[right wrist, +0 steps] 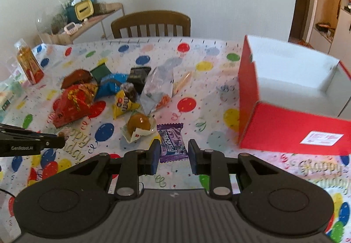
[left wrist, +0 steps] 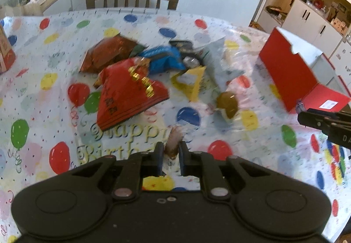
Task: Organize snacks
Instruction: 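Carry both held snacks over the red box and lower them inside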
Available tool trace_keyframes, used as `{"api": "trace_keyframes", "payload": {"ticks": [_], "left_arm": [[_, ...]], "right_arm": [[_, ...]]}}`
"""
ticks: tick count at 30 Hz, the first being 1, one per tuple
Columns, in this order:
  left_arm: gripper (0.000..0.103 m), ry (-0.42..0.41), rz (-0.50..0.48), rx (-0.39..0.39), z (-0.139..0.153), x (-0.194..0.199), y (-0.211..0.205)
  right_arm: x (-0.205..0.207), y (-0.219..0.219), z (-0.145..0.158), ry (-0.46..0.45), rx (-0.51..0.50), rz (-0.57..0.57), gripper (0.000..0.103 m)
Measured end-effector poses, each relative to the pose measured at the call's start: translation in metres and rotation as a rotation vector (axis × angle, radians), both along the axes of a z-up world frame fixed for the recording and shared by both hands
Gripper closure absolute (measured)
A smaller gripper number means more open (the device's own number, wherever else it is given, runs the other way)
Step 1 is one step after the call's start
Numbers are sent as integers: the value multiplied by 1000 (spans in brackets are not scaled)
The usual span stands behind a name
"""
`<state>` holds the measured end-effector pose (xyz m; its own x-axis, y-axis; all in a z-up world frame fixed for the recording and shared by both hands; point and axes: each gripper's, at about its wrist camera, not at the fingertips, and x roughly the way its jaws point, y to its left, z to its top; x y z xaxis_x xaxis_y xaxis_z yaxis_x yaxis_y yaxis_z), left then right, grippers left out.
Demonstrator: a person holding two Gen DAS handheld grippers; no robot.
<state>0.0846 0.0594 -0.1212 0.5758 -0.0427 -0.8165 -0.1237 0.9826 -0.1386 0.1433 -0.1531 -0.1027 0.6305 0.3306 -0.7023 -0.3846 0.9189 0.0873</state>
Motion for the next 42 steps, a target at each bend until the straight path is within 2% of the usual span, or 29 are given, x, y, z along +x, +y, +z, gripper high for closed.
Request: {"api": "trace_keyframes", "payload": {"ticks": [11, 21, 34, 42], "left_arm": [[92, -93, -61, 20, 61, 14, -55], [92, -148, -126, 19, 101, 59, -115], [92, -137, -199, 21, 104, 135, -208], [92, -92, -248, 62, 84, 178, -268]], "right_arm": [[3, -48, 50, -66, 37, -11, 76], [29, -96, 75, -116, 15, -32, 76], [85, -171, 67, -118, -36, -93, 76], [115, -206, 42, -55, -73, -115, 76]]}}
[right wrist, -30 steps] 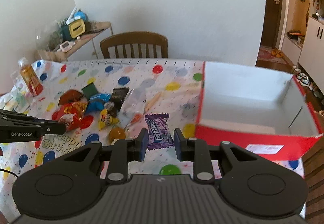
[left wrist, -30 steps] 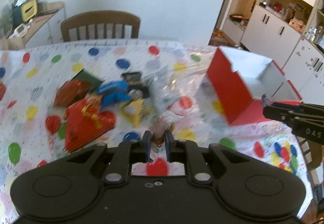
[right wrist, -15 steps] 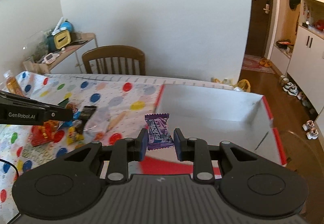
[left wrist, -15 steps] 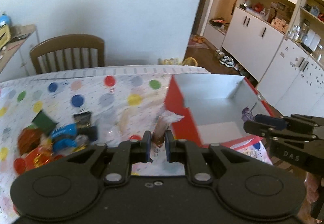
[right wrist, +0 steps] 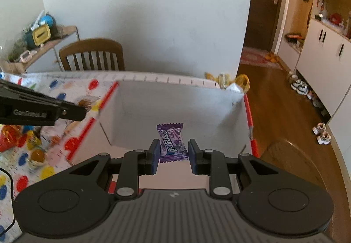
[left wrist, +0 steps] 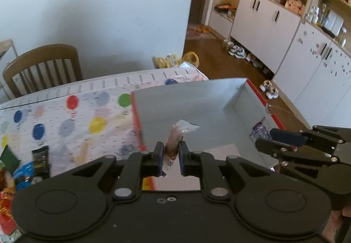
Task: Organize snacks
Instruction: 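Carry both held snacks over the red box and lower them inside, then open both tools to drop the snacks into the box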
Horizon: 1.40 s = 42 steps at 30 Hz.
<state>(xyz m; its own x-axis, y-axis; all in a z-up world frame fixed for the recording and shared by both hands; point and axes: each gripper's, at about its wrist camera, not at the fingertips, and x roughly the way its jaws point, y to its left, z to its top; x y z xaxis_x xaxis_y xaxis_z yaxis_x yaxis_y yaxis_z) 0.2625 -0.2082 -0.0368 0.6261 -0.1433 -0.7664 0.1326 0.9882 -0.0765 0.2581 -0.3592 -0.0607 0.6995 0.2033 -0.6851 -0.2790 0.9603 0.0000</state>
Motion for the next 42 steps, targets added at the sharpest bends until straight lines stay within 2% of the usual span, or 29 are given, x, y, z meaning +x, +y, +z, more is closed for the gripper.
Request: {"api": "trace_keyframes", "payload": {"ticks": [8, 25, 31, 38, 42], "left_arm": [[92, 93, -11, 55, -41, 35, -37], [91, 266, -14, 118, -101, 71, -48], [84, 297, -11, 123, -110, 74, -47], [74, 297, -5, 106, -109, 75, -44], [62, 282, -13, 94, -104, 72, -44]], "right_arm": [[26, -7, -30, 72, -38, 16, 76], [58, -11, -60, 200, -17, 43, 76], [60, -9, -62, 212, -12, 55, 76], [60, -8, -62, 222, -19, 50, 76], [58, -9, -58, 215, -22, 49, 76]]}}
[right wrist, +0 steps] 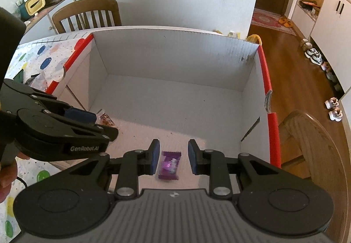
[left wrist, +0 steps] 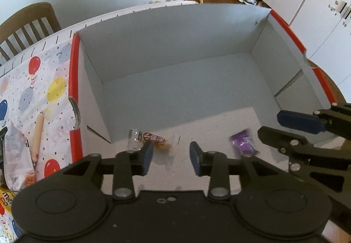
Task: Organize snacks
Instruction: 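Open both tools to drop the snacks into the box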
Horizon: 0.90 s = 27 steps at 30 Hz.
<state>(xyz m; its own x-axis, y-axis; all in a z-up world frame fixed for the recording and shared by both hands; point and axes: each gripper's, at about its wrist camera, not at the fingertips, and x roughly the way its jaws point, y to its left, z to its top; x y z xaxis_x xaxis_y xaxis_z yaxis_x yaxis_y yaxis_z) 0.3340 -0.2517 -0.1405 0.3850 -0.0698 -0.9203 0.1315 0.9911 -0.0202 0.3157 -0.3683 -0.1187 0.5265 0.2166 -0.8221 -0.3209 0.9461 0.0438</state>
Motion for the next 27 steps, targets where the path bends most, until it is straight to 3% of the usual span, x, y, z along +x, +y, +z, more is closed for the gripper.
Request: {"api": "trace_keyframes", "payload": {"ticks": [6, 22, 27], "left_arm": [[47, -52, -10, 6, 14, -9, -5], [45, -179, 49, -14, 69, -51, 19], [37, -230, 76, -33, 90, -73, 35]], "right_arm": [[-9, -4, 14, -31, 4, 10, 76], [-47, -11, 65, -128, 61, 41, 76], [-61, -5, 80, -164, 79, 59, 76]]}}
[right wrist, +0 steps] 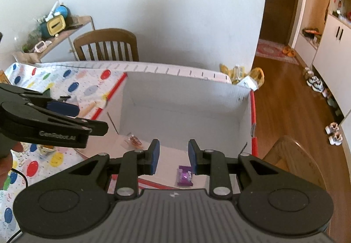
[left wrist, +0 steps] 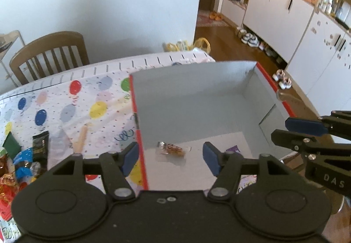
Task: Organize snacks
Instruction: 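Open both tools to drop the snacks into the box, then move both tools back over the snack pile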
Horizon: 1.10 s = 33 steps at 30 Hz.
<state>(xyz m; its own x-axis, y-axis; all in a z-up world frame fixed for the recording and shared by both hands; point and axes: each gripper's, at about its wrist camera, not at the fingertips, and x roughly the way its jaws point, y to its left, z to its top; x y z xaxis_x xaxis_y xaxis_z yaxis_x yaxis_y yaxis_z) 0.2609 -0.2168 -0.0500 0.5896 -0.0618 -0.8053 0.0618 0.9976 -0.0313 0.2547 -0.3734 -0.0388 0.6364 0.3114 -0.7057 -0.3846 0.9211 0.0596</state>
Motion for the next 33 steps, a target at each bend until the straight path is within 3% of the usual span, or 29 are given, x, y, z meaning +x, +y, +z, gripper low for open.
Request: {"api": "trace_keyframes", "payload": {"ticks": [13, 14, 17, 23, 33], "left_arm": [[24, -98, 63, -27, 30, -66, 55], [24, -104, 67, -33, 32, -71, 61], [21, -120, 78, -40, 36, -85, 76], [18, -144, 119, -37, 40, -111, 118], [7, -175, 190, -21, 38, -145, 192]], "right_arm": [[-45, 43, 32, -60, 82, 56, 75], [-49, 47, 34, -65, 83, 59, 72], [-62, 63, 39, -108, 78, 70, 33], [-85, 102, 46, -153, 72, 136, 32], [-102, 162, 40, -142, 111, 141, 18]]}}
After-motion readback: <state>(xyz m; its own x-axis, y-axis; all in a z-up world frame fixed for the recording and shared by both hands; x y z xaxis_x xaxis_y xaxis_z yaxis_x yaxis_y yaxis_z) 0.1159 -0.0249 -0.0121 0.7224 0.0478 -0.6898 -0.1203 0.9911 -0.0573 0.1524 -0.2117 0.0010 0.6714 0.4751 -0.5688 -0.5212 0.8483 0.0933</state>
